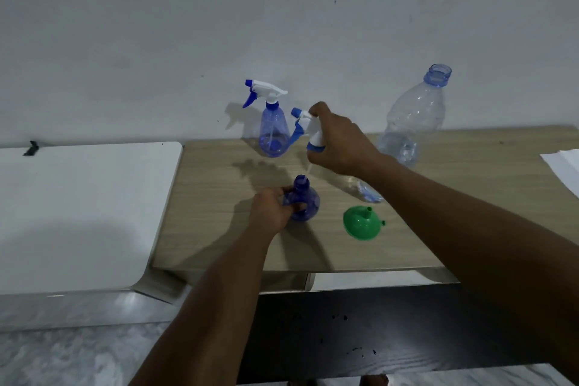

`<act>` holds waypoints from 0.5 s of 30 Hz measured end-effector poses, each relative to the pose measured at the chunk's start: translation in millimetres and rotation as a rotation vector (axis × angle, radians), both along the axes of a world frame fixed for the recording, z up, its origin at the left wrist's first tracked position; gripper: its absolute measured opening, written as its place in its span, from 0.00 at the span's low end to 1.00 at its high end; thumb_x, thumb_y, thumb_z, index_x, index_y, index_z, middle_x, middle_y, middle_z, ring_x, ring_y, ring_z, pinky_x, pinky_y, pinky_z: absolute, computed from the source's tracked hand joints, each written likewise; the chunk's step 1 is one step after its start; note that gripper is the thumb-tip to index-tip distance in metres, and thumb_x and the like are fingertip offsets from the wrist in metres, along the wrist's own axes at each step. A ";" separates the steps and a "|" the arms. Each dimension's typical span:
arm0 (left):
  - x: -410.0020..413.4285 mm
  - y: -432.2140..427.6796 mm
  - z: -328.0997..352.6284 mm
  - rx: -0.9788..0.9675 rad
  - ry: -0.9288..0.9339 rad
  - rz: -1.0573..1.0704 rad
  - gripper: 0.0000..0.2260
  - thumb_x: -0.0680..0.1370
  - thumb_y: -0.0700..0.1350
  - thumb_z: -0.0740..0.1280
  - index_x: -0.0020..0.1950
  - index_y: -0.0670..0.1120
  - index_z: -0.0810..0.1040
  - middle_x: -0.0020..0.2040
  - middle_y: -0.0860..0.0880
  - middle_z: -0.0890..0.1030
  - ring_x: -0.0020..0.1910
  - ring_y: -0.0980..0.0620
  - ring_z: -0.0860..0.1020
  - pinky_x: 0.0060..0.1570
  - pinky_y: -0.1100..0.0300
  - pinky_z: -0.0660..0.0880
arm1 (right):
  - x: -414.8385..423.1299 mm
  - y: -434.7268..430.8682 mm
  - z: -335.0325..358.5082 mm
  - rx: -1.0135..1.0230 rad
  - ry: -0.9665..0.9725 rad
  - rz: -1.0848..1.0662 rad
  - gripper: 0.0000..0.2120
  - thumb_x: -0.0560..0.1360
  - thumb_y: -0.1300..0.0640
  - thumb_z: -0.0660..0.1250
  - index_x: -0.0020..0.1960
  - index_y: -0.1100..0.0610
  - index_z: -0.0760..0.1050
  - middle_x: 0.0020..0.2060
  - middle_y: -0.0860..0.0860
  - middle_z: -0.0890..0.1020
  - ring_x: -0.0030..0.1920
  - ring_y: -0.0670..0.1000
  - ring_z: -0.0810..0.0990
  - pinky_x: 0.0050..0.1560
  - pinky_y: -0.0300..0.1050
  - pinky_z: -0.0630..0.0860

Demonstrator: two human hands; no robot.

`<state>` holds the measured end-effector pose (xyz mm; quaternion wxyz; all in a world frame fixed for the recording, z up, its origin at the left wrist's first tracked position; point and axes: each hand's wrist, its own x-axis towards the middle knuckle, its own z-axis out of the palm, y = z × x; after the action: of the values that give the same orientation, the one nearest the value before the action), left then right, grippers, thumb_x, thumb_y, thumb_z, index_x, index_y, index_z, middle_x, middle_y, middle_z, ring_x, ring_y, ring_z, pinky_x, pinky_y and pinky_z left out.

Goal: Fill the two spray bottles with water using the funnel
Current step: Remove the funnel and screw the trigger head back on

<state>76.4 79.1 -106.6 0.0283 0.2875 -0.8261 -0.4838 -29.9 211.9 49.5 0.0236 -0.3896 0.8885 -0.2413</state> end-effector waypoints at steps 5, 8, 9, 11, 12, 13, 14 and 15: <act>-1.6 -0.8 -3.7 -0.011 -0.010 0.013 0.25 0.68 0.53 0.80 0.64 0.55 0.81 0.54 0.49 0.85 0.51 0.50 0.82 0.55 0.53 0.79 | 15.6 -3.3 -40.8 0.096 -0.048 0.109 0.33 0.70 0.55 0.76 0.68 0.53 0.60 0.57 0.57 0.79 0.48 0.57 0.78 0.44 0.49 0.75; -2.3 -1.7 -5.9 0.015 -0.040 -0.007 0.25 0.69 0.53 0.80 0.64 0.56 0.80 0.54 0.49 0.85 0.50 0.51 0.82 0.55 0.52 0.79 | 19.2 -5.4 -56.8 0.130 -0.026 0.131 0.32 0.71 0.55 0.75 0.68 0.53 0.61 0.59 0.56 0.79 0.50 0.58 0.79 0.42 0.46 0.71; -1.9 -2.1 -6.3 0.019 -0.041 -0.008 0.25 0.69 0.53 0.80 0.64 0.55 0.80 0.53 0.49 0.85 0.50 0.50 0.82 0.54 0.52 0.79 | 19.6 -6.4 -58.9 0.124 -0.023 0.133 0.32 0.71 0.55 0.75 0.68 0.53 0.61 0.59 0.55 0.79 0.50 0.57 0.79 0.42 0.45 0.69; -0.7 -3.3 -6.5 0.017 -0.034 -0.003 0.25 0.68 0.53 0.80 0.63 0.54 0.80 0.52 0.49 0.84 0.49 0.50 0.82 0.51 0.55 0.79 | 19.1 -8.2 -60.8 0.114 -0.023 0.158 0.30 0.72 0.55 0.74 0.68 0.54 0.62 0.59 0.56 0.78 0.49 0.56 0.77 0.43 0.44 0.67; -0.1 -3.2 -5.7 0.009 -0.031 -0.006 0.25 0.68 0.54 0.80 0.63 0.53 0.80 0.51 0.49 0.84 0.47 0.50 0.82 0.49 0.57 0.78 | 18.4 -8.4 -60.6 0.113 -0.033 0.173 0.29 0.73 0.56 0.73 0.68 0.54 0.62 0.59 0.56 0.78 0.48 0.54 0.76 0.43 0.43 0.67; 0.1 -3.1 -4.8 0.001 -0.030 -0.011 0.26 0.68 0.54 0.80 0.64 0.54 0.80 0.50 0.49 0.83 0.46 0.50 0.82 0.47 0.58 0.77 | 17.3 -8.2 -59.5 0.112 -0.049 0.189 0.28 0.73 0.58 0.71 0.68 0.54 0.63 0.59 0.56 0.78 0.48 0.54 0.75 0.43 0.43 0.67; 0.0 -2.9 -4.2 0.001 -0.032 -0.013 0.26 0.67 0.54 0.80 0.64 0.54 0.80 0.50 0.49 0.83 0.45 0.51 0.81 0.45 0.59 0.76 | 16.6 -7.9 -57.3 0.116 -0.065 0.204 0.27 0.73 0.59 0.70 0.69 0.55 0.63 0.59 0.57 0.78 0.48 0.54 0.75 0.43 0.44 0.68; -0.4 -3.1 -4.7 0.006 -0.037 -0.011 0.26 0.68 0.54 0.80 0.64 0.54 0.80 0.50 0.49 0.83 0.44 0.52 0.81 0.44 0.60 0.75 | 16.2 -8.0 -55.2 0.132 -0.073 0.215 0.27 0.74 0.60 0.68 0.69 0.55 0.63 0.59 0.57 0.78 0.49 0.54 0.75 0.44 0.44 0.69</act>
<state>75.9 76.0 -111.3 0.0094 0.2921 -0.8265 -0.4812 -13.7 203.9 -5.7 0.1073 -0.4712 0.8540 -0.1926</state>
